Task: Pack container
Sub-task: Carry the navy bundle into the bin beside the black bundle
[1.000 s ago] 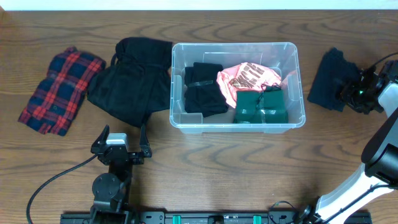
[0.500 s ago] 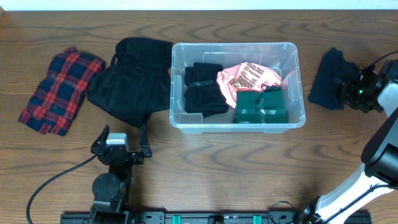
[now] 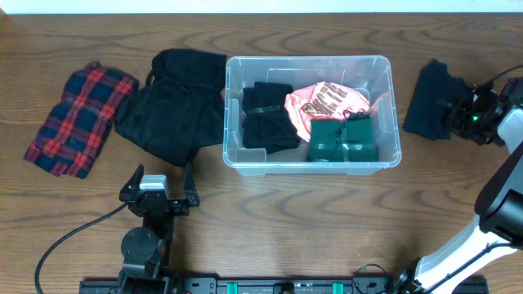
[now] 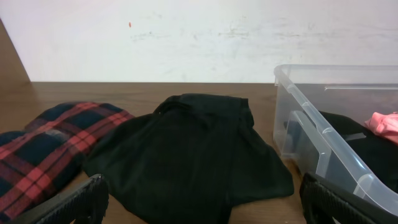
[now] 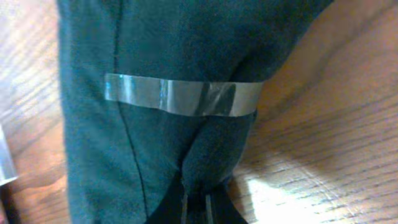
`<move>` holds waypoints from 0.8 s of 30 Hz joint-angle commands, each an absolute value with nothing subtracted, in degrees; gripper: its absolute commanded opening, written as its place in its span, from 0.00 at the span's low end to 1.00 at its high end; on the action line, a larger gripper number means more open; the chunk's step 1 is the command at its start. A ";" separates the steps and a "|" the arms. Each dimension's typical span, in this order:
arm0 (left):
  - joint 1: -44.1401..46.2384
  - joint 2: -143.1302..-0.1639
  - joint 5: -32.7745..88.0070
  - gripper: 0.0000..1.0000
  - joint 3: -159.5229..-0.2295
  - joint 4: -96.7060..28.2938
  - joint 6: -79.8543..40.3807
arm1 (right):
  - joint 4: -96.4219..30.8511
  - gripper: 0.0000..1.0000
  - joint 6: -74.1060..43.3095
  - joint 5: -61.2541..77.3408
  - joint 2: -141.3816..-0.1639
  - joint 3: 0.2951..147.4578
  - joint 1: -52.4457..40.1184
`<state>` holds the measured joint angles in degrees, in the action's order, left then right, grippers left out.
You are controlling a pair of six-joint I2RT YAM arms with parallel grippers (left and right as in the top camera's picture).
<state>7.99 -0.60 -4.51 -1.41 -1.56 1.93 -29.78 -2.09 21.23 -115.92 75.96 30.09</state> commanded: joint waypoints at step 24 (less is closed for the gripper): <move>8.08 -0.27 -5.61 0.98 -0.23 -3.62 2.70 | -40.14 0.01 23.92 39.51 -77.25 77.93 7.16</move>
